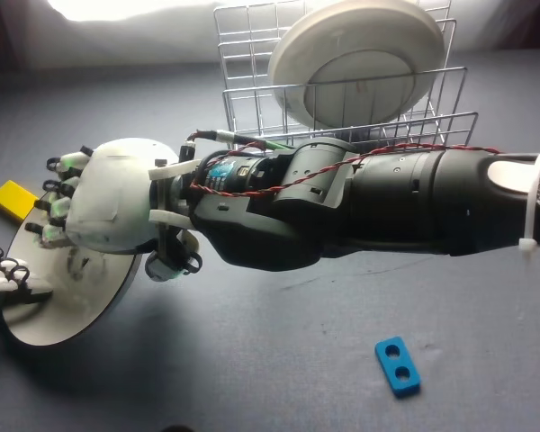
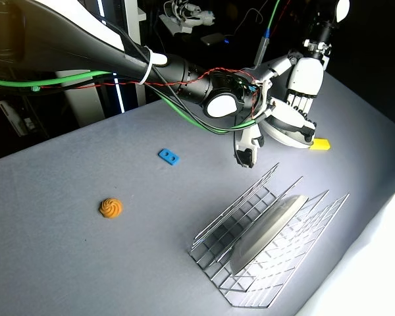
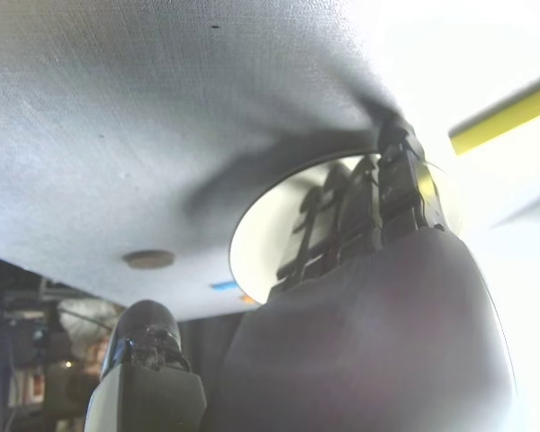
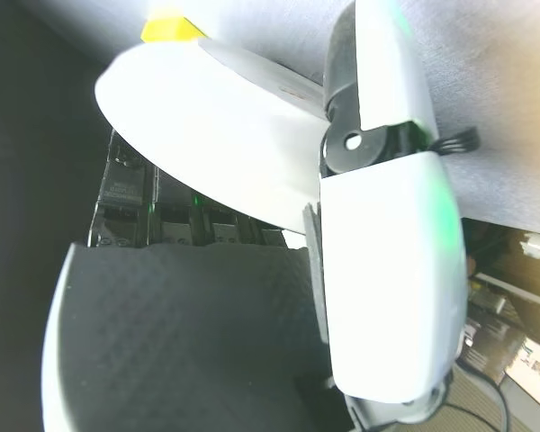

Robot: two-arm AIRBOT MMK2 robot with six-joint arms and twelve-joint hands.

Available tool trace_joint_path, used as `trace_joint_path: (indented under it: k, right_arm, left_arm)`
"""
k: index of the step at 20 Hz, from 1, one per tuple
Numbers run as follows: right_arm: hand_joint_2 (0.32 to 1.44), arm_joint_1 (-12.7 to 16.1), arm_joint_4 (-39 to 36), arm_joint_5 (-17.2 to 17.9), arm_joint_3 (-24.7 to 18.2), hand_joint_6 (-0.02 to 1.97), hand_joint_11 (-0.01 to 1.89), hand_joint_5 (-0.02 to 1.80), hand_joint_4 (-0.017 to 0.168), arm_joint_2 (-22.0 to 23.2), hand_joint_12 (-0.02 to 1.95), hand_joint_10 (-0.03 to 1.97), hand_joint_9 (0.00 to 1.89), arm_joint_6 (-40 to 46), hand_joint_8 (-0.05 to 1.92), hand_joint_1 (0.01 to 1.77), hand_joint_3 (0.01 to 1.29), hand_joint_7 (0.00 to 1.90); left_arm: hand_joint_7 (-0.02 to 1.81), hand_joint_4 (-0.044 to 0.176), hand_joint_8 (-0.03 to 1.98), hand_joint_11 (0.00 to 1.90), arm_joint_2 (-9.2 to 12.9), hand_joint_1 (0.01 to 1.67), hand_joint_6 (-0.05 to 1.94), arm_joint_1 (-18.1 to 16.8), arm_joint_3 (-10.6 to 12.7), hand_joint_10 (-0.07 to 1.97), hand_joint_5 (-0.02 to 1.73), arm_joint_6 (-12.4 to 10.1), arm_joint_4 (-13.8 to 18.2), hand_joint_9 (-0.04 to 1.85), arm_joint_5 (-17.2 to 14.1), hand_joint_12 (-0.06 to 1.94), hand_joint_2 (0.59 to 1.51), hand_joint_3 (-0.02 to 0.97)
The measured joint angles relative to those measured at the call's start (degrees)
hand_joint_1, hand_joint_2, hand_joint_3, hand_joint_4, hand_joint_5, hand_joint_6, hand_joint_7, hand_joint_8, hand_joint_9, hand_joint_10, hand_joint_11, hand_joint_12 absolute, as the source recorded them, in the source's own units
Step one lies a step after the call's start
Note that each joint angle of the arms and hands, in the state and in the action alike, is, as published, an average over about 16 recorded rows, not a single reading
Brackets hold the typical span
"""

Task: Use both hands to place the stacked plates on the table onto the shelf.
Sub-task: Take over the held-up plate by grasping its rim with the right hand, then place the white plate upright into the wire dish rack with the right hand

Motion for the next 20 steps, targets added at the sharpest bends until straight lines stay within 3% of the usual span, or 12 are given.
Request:
trace_joint_path:
  k: [6,12,20]
  right_arm:
    - [0.95,-0.1,-0.3,1.4,0.2,0.06,0.34,0.64,-0.002,-0.1,1.16,0.12,0.7,-0.5,0.04,1.17,0.02,0.67]
    - [0.91,0.0,-0.6,2.7,0.2,0.1,0.61,0.89,-0.004,-0.1,1.36,0.39,0.98,-0.9,0.19,1.15,0.02,0.93]
    - [0.89,0.1,-0.4,3.3,0.1,0.15,0.75,0.96,-0.005,0.0,1.42,0.74,1.06,-0.9,0.56,1.16,0.02,1.02]
  left_arm:
    - [-0.01,-0.007,-0.01,0.02,0.1,0.02,-0.03,-0.4,-0.2,-0.07,-0.01,-0.3,0.3,-0.03,0.2,-0.02,1.023,0.006]
    - [0.0,-0.01,-0.01,0.02,0.9,0.02,-0.03,-2.7,-1.0,-0.07,-0.01,-0.7,2.4,-0.02,1.3,0.0,1.025,0.006]
    - [0.01,-0.007,0.0,0.02,3.7,0.01,-0.01,-9.8,-3.0,-0.07,0.0,-1.3,7.2,0.0,0.5,0.01,1.029,0.006]
